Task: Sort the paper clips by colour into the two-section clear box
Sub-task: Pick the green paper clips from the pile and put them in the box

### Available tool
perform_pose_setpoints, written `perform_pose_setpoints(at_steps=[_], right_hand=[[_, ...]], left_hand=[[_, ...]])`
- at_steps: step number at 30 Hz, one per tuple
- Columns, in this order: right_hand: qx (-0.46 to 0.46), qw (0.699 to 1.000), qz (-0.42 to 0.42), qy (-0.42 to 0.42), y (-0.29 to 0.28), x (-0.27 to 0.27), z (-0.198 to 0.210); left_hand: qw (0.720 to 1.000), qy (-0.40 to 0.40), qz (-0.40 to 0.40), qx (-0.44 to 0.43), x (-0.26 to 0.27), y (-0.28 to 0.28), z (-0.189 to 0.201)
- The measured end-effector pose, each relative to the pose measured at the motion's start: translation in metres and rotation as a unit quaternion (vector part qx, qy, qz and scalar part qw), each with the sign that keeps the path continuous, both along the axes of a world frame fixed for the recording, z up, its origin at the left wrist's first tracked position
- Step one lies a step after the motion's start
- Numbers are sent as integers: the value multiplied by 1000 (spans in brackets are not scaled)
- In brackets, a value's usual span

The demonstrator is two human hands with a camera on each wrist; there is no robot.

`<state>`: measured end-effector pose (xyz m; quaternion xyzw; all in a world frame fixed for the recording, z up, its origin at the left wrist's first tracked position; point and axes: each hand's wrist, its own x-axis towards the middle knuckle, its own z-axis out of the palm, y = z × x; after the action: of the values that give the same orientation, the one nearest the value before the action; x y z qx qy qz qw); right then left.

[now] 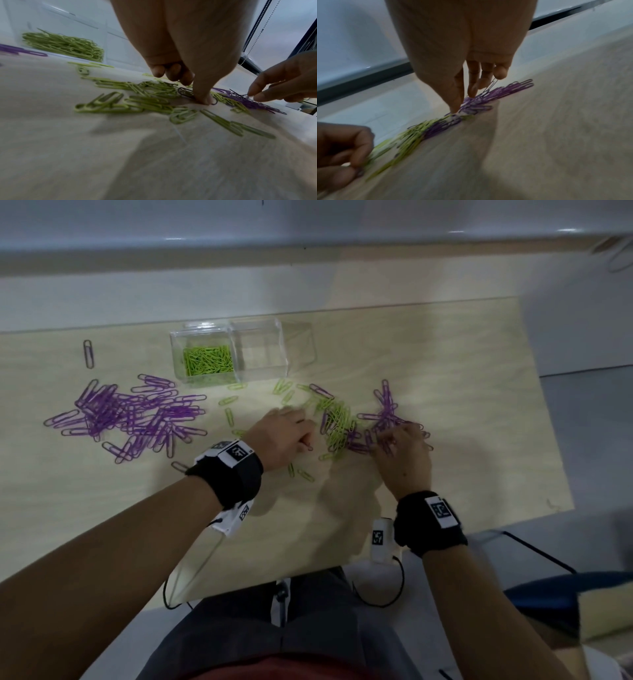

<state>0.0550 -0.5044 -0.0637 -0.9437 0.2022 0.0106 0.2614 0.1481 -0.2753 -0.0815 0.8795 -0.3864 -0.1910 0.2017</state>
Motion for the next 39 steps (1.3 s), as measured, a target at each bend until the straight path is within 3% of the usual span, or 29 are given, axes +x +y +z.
perform_pose_setpoints(at_steps=[2, 5, 8, 11, 13, 16, 19, 21, 23, 26, 29, 31, 35, 39], right_hand=[[4, 999, 20, 39, 7, 1, -2], [-3, 997, 36, 66, 10, 3, -8], [-15, 996, 57, 63, 11, 3, -11], [-34, 994, 90, 51, 12, 3, -11], [-43, 992, 111, 29, 12, 2, -11], [-59, 989, 135, 2, 11, 1, -13], [-73, 985, 154, 1, 9, 0, -15], [-91, 980, 175, -5, 9, 0, -17], [-109, 976, 189, -12, 8, -1, -18], [-117, 975, 190, -18, 8, -3, -19], [-109, 978, 176, -20, 8, -4, -19], [-92, 981, 165, -33, 8, -4, -17], [-38, 990, 106, -83, -2, -5, -9], [-24, 994, 32, -100, -24, -2, -10]], left_hand=[[999, 25, 15, -40, 0, 2, 3], [977, 95, 116, -150, 1, 14, 20], [946, 60, 236, -215, 2, 49, 39], [926, -3, 362, -110, 2, 112, 35], [916, -24, 400, -14, 1, 154, 24], [919, -67, 381, 79, -6, 185, 14], [906, -119, 389, 115, -8, 175, 18], [906, -161, 383, 84, -4, 144, 28], [931, -185, 315, 14, -2, 99, 36], [978, -93, 157, -104, -10, 21, 38], [996, 8, 69, -56, -25, -37, 30], [996, 45, 73, -4, -28, -54, 22], [983, 93, 146, -57, -26, -46, 12], [977, 121, 158, -70, -22, -15, 12]])
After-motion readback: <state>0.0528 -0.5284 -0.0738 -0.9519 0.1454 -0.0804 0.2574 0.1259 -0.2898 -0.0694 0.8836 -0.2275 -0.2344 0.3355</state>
